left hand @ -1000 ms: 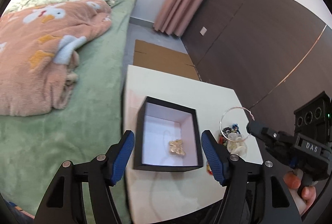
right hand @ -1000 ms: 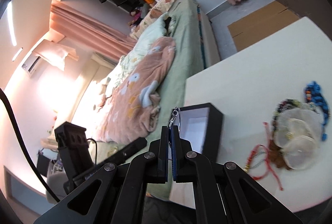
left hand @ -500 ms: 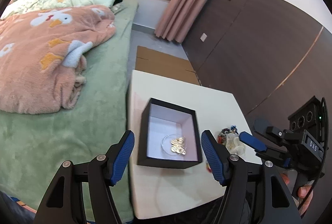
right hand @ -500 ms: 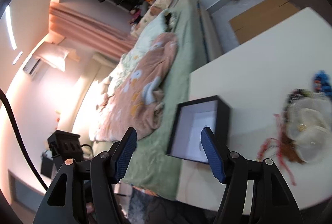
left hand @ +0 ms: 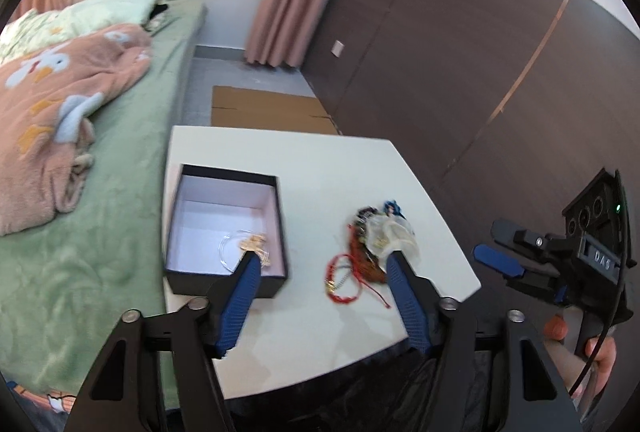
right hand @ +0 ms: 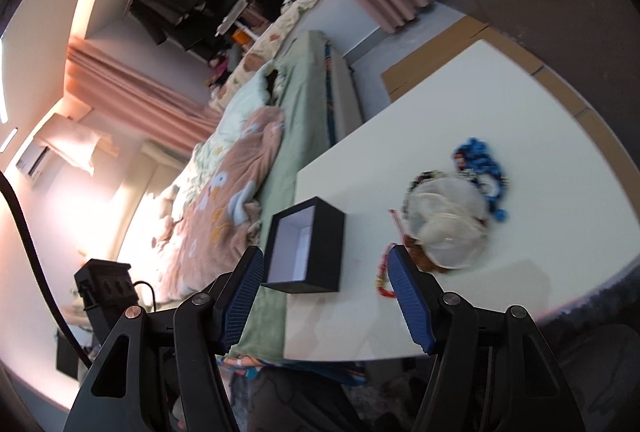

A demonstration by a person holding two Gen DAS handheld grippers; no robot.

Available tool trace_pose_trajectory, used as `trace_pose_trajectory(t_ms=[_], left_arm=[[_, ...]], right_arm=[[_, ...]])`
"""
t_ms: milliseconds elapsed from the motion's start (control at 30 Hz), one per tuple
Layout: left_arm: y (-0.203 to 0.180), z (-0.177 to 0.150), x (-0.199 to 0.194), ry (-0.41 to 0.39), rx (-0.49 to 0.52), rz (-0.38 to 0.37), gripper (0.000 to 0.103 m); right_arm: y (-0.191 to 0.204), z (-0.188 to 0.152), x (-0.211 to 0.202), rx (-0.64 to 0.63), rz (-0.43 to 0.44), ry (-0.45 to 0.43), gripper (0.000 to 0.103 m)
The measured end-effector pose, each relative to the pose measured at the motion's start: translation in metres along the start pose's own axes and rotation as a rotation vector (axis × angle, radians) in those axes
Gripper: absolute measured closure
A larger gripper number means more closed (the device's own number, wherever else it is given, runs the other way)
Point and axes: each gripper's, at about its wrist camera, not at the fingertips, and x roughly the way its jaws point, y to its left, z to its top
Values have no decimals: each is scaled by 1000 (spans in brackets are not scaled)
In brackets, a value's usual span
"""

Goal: Organize jewelry
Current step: 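Return the left tool to the pile and grasp the red string bracelet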

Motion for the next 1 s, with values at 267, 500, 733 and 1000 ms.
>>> trace_pose_trajectory(t_ms=[267, 500, 733, 1000], left_arm=[[-26, -19, 25, 77, 48, 7, 60], [-36, -29, 52, 129, 73, 47, 65], [-38, -42, 90, 190, 120, 112, 70], [-38, -45, 120, 216, 138, 165, 71]], right_arm=[[-18, 0, -28, -3, -44, -35, 38], [-44, -2, -21, -5, -83, -18, 38], [-74, -3, -6, 4, -2, -34, 38], [-85, -4, 5, 30, -19, -15, 38]])
